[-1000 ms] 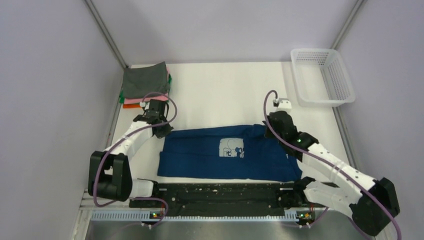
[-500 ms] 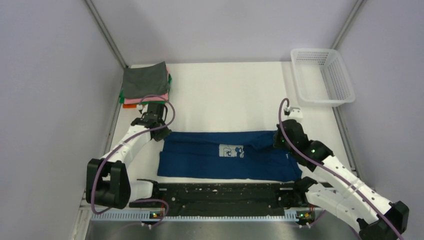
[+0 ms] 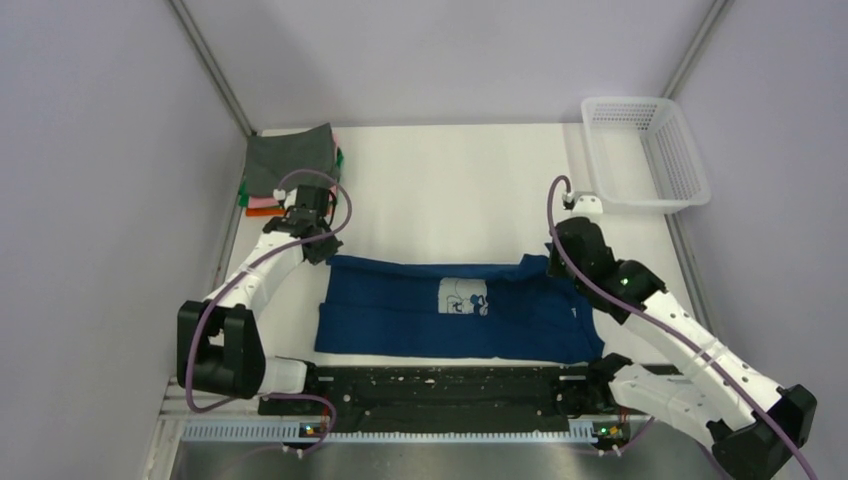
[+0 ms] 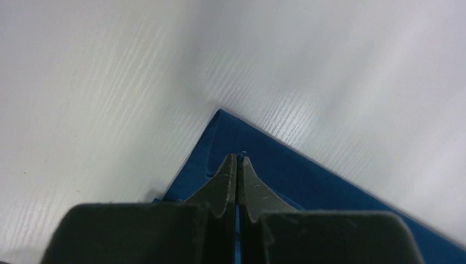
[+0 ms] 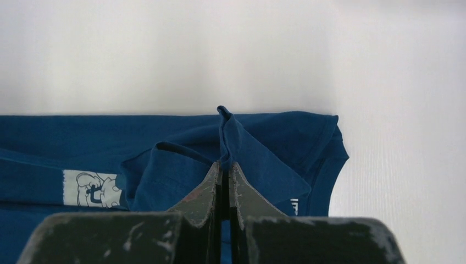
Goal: Fold and stack the t-shirts
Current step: Fold the other side of the tshirt into a rectangle
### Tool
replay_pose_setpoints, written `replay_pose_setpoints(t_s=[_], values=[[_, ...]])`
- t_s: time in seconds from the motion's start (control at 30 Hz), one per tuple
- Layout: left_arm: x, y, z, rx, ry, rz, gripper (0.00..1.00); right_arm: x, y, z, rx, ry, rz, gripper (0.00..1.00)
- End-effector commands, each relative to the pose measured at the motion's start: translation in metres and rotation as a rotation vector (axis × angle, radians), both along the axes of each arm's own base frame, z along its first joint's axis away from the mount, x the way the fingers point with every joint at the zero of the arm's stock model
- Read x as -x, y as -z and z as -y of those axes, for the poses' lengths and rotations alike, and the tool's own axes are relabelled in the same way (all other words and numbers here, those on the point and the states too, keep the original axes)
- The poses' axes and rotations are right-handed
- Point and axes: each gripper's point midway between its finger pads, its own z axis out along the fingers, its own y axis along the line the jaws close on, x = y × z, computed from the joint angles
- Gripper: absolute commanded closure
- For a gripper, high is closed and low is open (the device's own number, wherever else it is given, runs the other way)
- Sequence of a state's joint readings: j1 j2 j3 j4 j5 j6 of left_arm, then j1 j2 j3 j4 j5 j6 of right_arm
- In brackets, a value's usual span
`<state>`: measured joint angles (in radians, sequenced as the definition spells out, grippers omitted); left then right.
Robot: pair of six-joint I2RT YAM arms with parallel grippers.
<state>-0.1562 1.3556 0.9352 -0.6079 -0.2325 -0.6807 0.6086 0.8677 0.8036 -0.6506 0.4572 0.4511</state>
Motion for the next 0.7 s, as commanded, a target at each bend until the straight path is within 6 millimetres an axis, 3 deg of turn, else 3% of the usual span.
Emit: replay_pose_setpoints(t_s=[0.0, 0.13, 0.27, 0.43, 0.67], values=[[-0.014, -0.016, 0.000, -0.012, 0.010, 0.042, 1.00, -0.012, -0.025, -0.009, 0.033, -0.049, 0.041, 1.00], [-0.016, -0.018, -0.002, -0.025, 0.010, 0.042, 1.00, -0.019, -0.026, -0.012, 0.052, -0.044, 0.037, 1.00], [-0.010, -0.013, -0.003, -0.030, 0.009, 0.021, 1.00, -0.009, -0.010, -0.014, 0.045, -0.078, -0.014, 1.00], [0.009, 0.003, -0.003, -0.012, -0.001, -0.002, 1.00, 0.018, 0.014, -0.021, -0.035, -0.116, -0.115, 0.96], [0.034, 0.032, -0.001, 0.021, -0.012, -0.036, 0.99, 0.075, 0.073, -0.030, -0.201, -0.055, -0.386, 0.92]])
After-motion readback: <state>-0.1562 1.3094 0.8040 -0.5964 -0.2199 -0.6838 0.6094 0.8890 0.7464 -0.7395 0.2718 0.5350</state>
